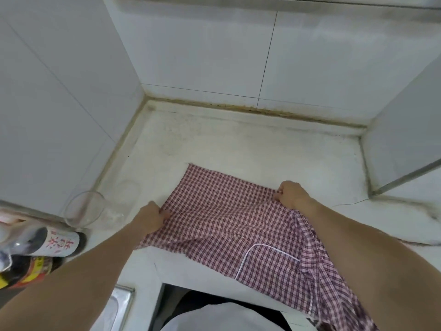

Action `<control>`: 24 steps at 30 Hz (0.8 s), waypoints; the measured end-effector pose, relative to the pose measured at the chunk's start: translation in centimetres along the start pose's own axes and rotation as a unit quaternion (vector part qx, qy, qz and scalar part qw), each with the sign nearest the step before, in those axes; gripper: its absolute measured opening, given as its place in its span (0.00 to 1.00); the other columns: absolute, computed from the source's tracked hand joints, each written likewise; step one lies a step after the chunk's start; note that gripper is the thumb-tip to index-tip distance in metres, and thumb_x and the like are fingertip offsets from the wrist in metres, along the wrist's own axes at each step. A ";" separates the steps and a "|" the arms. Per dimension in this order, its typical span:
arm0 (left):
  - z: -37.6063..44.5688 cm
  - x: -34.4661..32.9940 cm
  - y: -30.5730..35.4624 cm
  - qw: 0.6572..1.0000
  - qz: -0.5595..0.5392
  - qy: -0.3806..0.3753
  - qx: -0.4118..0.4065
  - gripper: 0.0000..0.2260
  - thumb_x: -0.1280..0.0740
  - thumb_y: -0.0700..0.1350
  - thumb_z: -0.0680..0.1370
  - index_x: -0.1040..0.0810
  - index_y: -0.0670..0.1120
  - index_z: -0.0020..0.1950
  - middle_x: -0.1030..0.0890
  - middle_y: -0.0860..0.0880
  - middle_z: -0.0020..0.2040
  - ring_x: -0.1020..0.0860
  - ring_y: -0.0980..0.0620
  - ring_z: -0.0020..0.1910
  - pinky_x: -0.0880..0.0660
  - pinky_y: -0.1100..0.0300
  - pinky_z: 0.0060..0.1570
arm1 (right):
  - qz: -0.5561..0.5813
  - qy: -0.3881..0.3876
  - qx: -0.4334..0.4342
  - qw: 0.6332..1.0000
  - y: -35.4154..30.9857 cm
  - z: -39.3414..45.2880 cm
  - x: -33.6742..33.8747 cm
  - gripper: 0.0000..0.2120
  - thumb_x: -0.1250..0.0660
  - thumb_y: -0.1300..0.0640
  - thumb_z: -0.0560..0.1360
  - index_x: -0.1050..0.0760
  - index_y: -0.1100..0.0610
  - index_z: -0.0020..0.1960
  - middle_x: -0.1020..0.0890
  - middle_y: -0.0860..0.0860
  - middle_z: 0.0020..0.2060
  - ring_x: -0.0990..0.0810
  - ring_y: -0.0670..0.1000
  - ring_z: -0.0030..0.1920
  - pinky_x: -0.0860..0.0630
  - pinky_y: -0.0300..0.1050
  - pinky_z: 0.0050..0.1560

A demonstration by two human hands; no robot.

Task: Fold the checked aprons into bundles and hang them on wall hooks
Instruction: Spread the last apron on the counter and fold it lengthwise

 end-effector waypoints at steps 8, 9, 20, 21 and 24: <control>-6.2 -2.4 10.5 0.920 0.087 0.201 -0.324 0.20 0.37 0.52 0.79 0.30 0.44 0.67 0.28 0.44 0.65 0.30 0.46 0.65 0.30 0.42 0.67 | 0.046 0.044 -0.027 0.998 -0.2 0.5 -1.3 0.14 0.39 0.49 0.82 0.26 0.60 0.56 0.22 0.53 0.46 0.25 0.51 0.41 0.27 0.44 0.43; -6.3 -4.3 11.6 0.927 0.097 0.141 -0.333 0.22 0.40 0.56 0.80 0.33 0.48 0.72 0.32 0.45 0.70 0.34 0.46 0.70 0.35 0.41 0.71 | 0.050 0.045 -0.026 0.997 -0.3 0.4 -1.5 0.14 0.39 0.49 0.82 0.26 0.60 0.56 0.20 0.54 0.48 0.24 0.51 0.42 0.27 0.44 0.43; -3.6 -8.5 13.9 0.949 0.290 -0.082 -0.090 0.33 0.59 0.68 0.80 0.62 0.56 0.80 0.54 0.38 0.80 0.46 0.32 0.77 0.43 0.30 0.71 | 0.092 -0.127 0.012 0.988 2.7 -3.4 -3.6 0.23 0.32 0.39 0.76 0.17 0.58 0.57 0.17 0.51 0.54 0.20 0.51 0.54 0.24 0.46 0.60; -3.2 -8.5 13.6 0.947 0.298 -0.091 -0.075 0.34 0.59 0.70 0.79 0.62 0.56 0.80 0.55 0.38 0.80 0.46 0.33 0.77 0.44 0.30 0.71 | 0.100 -0.150 0.014 0.984 3.0 -4.1 -3.6 0.22 0.32 0.40 0.76 0.17 0.57 0.56 0.17 0.50 0.53 0.20 0.51 0.55 0.24 0.46 0.61; -1.7 -9.3 13.7 0.943 0.310 -0.113 -0.035 0.39 0.58 0.74 0.76 0.63 0.56 0.80 0.56 0.37 0.80 0.44 0.32 0.76 0.44 0.30 0.71 | 0.122 -0.162 0.026 0.979 4.0 -5.5 -2.5 0.22 0.34 0.38 0.77 0.18 0.55 0.55 0.18 0.48 0.52 0.21 0.49 0.53 0.25 0.45 0.59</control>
Point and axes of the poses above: each hand's wrist, its own z-axis towards the middle knuckle, its own x-axis out of the back of the hand, y = z × x, the point moved 10 cm from there along z, towards the middle knuckle
